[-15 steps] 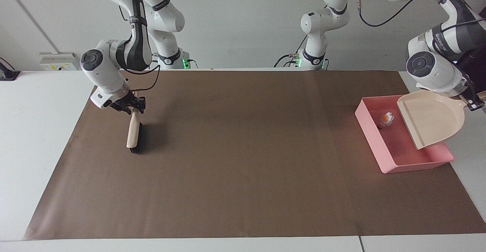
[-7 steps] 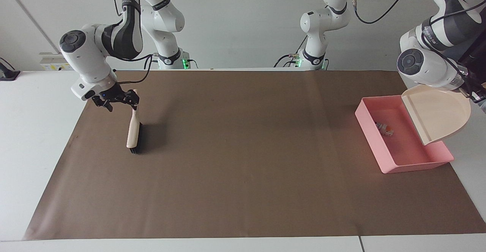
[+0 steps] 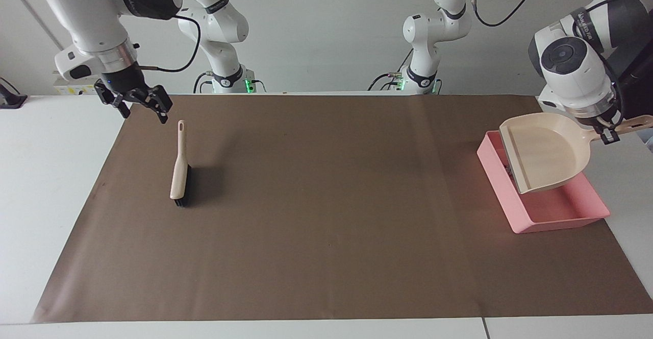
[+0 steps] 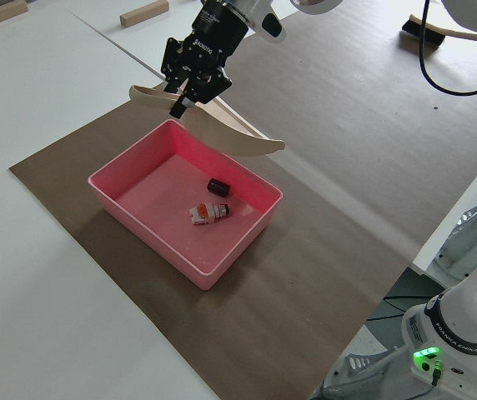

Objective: Clean e-waste and dump in bin
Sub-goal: 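Tip the dustpan over the pink bin with the left gripper, then lower the dustpan back onto the table beside the bin with the left gripper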

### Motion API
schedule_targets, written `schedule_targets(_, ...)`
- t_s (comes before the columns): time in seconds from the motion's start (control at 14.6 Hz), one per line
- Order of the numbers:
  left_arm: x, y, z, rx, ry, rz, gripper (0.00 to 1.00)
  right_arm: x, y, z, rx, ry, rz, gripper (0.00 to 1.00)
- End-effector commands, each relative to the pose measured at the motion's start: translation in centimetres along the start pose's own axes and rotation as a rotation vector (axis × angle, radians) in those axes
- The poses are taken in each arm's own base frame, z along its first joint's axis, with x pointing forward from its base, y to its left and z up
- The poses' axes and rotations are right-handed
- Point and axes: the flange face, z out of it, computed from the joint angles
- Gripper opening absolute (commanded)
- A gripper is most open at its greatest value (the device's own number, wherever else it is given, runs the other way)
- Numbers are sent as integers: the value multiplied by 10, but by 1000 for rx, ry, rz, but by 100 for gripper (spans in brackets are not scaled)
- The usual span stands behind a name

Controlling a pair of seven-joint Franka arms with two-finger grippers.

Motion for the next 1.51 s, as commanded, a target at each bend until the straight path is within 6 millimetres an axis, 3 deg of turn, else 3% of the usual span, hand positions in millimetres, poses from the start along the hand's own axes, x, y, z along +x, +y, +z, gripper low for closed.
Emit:
schedule_targets(0.0,65,0,-13,-18,114,31,0,18,-2,-8,-10,-41,10,100)
schedule_targets(0.14,121,-4,-20,-30,154,3,0,16,4,-6,-3,-59,22,100)
schedule_targets(0.27,182,-3,-32,-30,197,-26,0,15,-2,-4,0,-67,11,100)
schedule_targets(0.34,201,0,-26,-46,204,-43,0,15,-8,-4,0,-63,-1,100)
schedule_targets(0.62,285,3,-34,-17,217,-69,0,14,-3,2,-2,-77,6,100)
schedule_targets(0.75,304,7,-28,-33,210,-75,0,13,-1,0,-1,-73,1,100)
schedule_targets(0.96,312,11,-27,-30,212,-58,0,13,4,1,0,-77,10,100)
schedule_targets(1.03,312,11,-27,-31,211,-59,8,13,7,4,0,-82,15,100)
schedule_targets(1.1,312,11,-28,-27,213,-59,25,10,13,5,0,-85,22,100)
schedule_targets(1.23,310,12,-31,-27,210,-60,42,8,13,6,2,-90,14,100)
schedule_targets(1.44,292,15,-41,-21,212,-86,53,6,8,5,0,-89,4,100)
